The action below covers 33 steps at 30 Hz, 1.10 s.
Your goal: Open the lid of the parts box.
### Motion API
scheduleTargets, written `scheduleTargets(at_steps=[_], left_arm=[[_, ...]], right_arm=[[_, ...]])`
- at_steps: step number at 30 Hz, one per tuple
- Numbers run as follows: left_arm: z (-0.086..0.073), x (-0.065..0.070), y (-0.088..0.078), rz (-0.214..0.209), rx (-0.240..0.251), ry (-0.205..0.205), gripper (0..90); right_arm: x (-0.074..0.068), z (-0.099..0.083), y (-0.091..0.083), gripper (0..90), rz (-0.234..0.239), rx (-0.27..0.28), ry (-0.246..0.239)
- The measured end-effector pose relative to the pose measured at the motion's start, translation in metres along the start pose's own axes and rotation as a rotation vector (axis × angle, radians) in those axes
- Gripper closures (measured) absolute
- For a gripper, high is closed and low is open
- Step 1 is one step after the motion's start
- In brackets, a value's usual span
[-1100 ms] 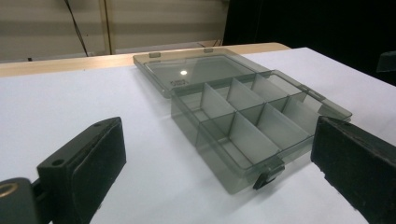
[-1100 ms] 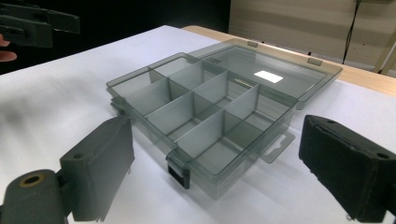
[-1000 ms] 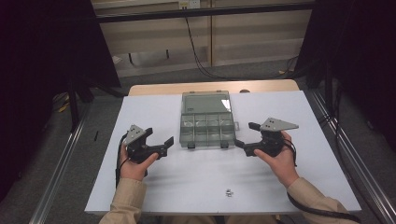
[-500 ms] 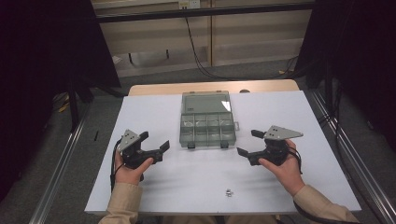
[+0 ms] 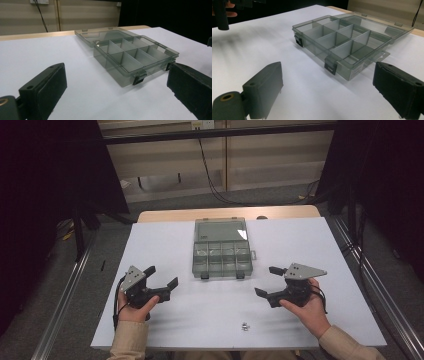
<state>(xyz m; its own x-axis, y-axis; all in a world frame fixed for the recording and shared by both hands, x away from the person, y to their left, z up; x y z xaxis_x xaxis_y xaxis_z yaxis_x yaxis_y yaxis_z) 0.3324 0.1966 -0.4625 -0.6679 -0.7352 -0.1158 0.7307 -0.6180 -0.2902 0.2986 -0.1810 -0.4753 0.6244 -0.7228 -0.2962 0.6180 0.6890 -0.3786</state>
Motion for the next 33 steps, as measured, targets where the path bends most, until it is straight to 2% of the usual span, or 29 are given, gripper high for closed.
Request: scheduleTargets(at_steps=[8, 12, 19, 21, 22, 24, 25, 33], left_arm=[[-0.004, 0.001, -0.008, 0.001, 0.001, 0.008, 2.4], [-0.006, 0.003, -0.011, -0.003, 0.007, 0.003, 2.4], [-0.006, 0.0, -0.015, 0.018, 0.019, -0.001, 2.4], [-0.006, 0.0, -0.015, 0.023, 0.02, 0.0, 2.4], [-0.006, 0.0, -0.016, 0.02, 0.011, 0.015, 2.4], [-0.006, 0.002, -0.015, 0.019, 0.02, 0.006, 2.4], [-0.007, 0.002, -0.015, 0.015, 0.009, 0.019, 2.4], [-0.01, 0.004, -0.016, 0.012, 0.005, 0.022, 2.4]], right_arm=[[-0.006, -0.009, -0.001, 8.5, 0.025, -0.022, -0.019], [-0.01, -0.013, -0.001, 8.2, 0.037, -0.026, -0.003], [-0.023, -0.026, 0.004, 9.1, 0.083, -0.078, -0.024], [-0.024, -0.026, 0.004, 10.0, 0.087, -0.08, -0.029], [-0.025, -0.027, 0.004, 10.1, 0.09, -0.081, -0.027], [-0.026, -0.027, 0.004, 10.2, 0.102, -0.077, -0.009], [-0.027, -0.028, 0.004, 10.2, 0.112, -0.08, -0.001], [-0.034, -0.031, 0.007, 10.9, 0.14, -0.1, -0.023]])
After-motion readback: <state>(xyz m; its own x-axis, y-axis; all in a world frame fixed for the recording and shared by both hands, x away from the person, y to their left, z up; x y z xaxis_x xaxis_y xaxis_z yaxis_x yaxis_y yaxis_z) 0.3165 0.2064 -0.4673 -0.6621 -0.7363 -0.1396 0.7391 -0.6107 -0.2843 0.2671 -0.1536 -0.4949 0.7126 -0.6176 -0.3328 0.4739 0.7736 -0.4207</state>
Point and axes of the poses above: each handheld gripper's, and its own axes: y roughly forward along the jaws, z roughly out of its top, x roughly to its right, the point moved 5 cm from there along y, roughly forward along the jaws, and after that the axes turned 15 degrees about y, right-handed, at the moved point
